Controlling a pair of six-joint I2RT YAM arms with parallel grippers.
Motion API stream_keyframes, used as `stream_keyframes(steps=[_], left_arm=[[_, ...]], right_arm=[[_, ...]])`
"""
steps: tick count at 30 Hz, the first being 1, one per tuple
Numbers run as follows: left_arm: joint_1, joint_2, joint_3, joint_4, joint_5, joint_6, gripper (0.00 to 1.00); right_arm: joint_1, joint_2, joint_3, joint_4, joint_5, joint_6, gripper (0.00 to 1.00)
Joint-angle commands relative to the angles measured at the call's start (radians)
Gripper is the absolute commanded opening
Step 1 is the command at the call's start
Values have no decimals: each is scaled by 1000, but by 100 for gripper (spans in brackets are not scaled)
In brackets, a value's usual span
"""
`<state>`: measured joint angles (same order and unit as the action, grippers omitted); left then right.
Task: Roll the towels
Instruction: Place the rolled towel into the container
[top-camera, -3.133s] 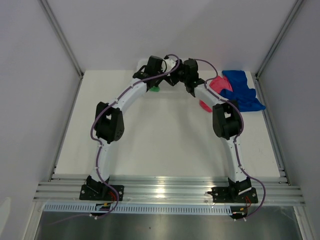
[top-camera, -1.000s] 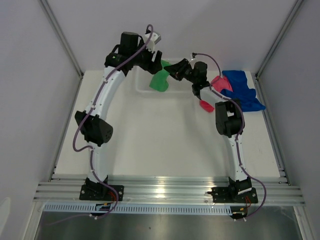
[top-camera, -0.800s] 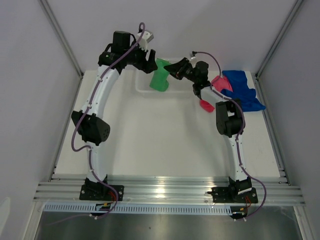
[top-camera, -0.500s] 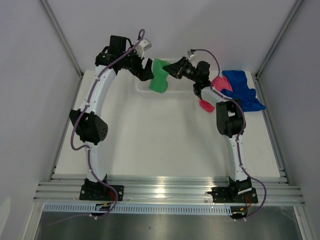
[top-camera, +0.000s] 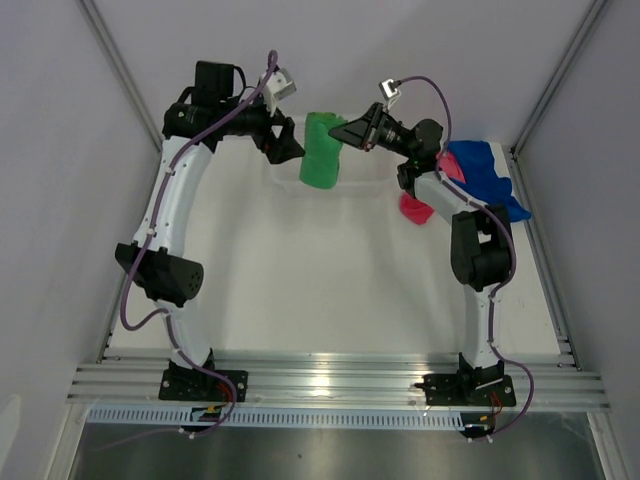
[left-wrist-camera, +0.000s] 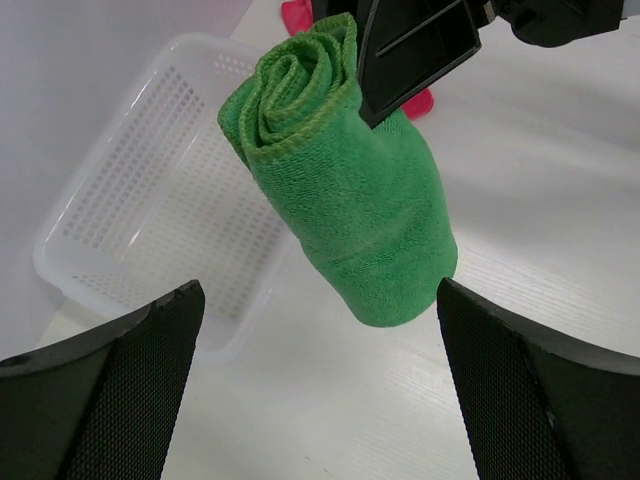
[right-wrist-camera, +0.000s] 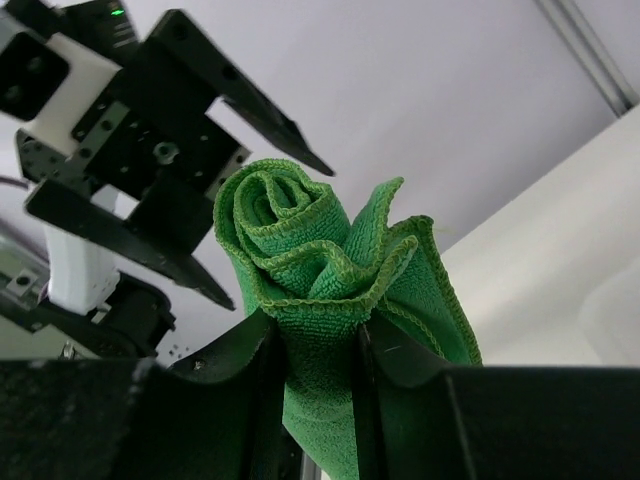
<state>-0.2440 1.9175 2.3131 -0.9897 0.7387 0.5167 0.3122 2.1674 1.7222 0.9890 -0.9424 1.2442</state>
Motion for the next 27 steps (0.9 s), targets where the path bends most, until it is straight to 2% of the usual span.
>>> stream_keyframes(steps=[1, 6, 15, 27], left_arm=[[-1, -44, 41, -20, 94, -9, 99], [-11, -61, 62, -11, 139, -66, 99], [-15, -89, 95, 3, 171, -148, 99], [-24, -77, 92, -29, 310, -78, 99]], right_arm=[[5, -121, -4, 103, -62, -41, 0], [18, -187, -12, 30, -98, -144, 0], [45, -247, -27, 33, -139, -190, 0], [68, -221, 10, 223, -182, -68, 0]])
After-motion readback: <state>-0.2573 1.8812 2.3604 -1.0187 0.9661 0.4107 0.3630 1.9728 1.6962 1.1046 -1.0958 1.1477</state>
